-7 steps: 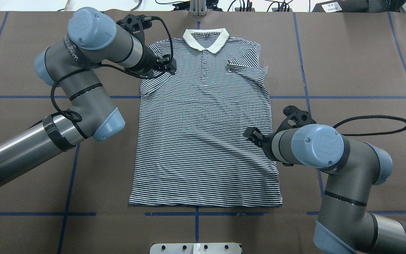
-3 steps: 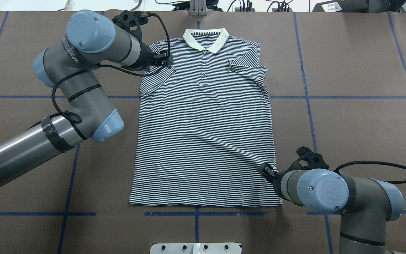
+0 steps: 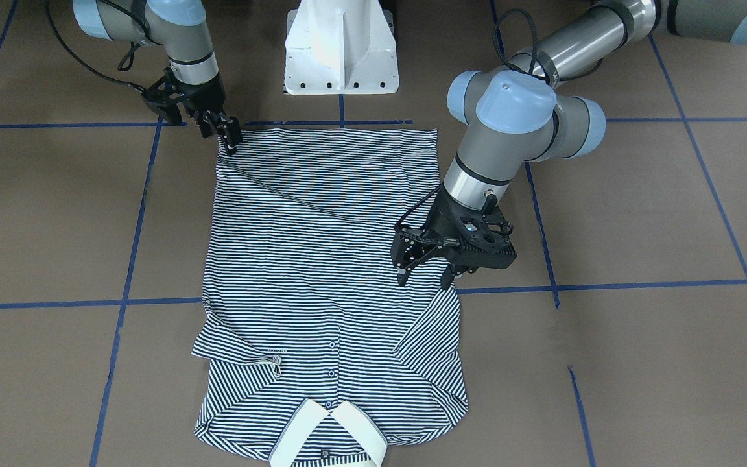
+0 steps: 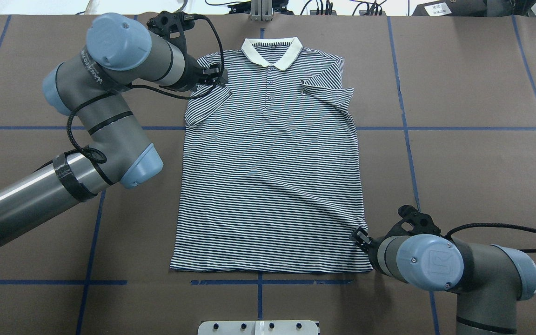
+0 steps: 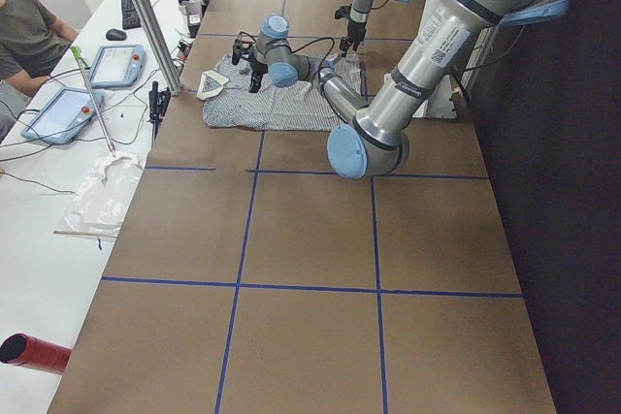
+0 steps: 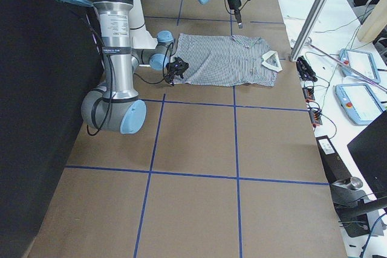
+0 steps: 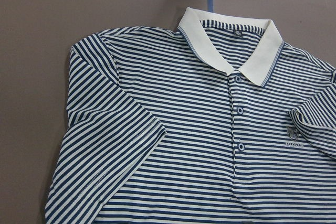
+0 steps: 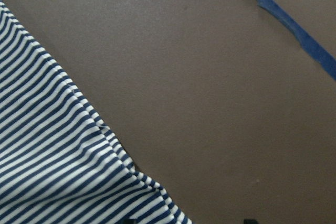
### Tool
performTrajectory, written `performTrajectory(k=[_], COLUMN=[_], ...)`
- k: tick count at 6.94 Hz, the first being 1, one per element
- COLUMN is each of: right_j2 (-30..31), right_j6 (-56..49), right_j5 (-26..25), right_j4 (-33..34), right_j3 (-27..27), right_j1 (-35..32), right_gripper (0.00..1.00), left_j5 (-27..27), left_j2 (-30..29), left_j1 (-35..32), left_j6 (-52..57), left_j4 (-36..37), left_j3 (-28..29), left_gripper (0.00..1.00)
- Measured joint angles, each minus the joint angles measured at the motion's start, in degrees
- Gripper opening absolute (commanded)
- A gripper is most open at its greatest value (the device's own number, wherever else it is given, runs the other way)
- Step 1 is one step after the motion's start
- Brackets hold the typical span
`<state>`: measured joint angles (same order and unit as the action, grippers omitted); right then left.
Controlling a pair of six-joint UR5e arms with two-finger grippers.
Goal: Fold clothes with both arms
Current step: 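Move the right gripper to the hem corner nearest the robot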
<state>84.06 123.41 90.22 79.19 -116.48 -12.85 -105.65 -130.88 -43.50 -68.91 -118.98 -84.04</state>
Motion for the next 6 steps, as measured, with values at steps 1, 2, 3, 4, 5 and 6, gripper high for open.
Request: performTrajectory(k=[1, 2, 3, 4, 5, 6], right_j2=[0.12, 0.18, 0.19, 0.17, 0.17, 0.57], right_j6=[0.11, 0.15, 0.16, 0.15, 0.11, 0.09], right_j5=[0.14, 0.19, 0.23, 0.44, 0.79, 1.27], right_j4=[0.00, 0.02, 0.04, 0.02, 0.03, 0.06], right_j3=[-0.07, -0.11, -0.24, -0.48, -1.18, -2.73], right_j1=[0.39, 0.76, 1.06, 1.18, 1.21, 1.20], right_gripper=[0.30, 0.03, 0.00, 0.00, 0.00, 0.00], left_j5=[0.05, 0.08, 0.09, 0.09, 0.20, 0.37], left_j2=[0.03, 0.07, 0.12, 0.15, 0.20, 0.94], left_j1=[-0.03, -0.06, -0.08, -0.12, -0.19, -0.15], left_j6=[0.00, 0.00, -0.02, -0.06, -0.10, -0.37], left_j4=[0.04, 0.06, 0.09, 0.13, 0.17, 0.23], left_j3=[-0.28, -0.43, -0.51, -0.61, -0.87, -2.20], left_gripper=[0.77, 0.77, 0.77, 0.77, 0.77, 0.77])
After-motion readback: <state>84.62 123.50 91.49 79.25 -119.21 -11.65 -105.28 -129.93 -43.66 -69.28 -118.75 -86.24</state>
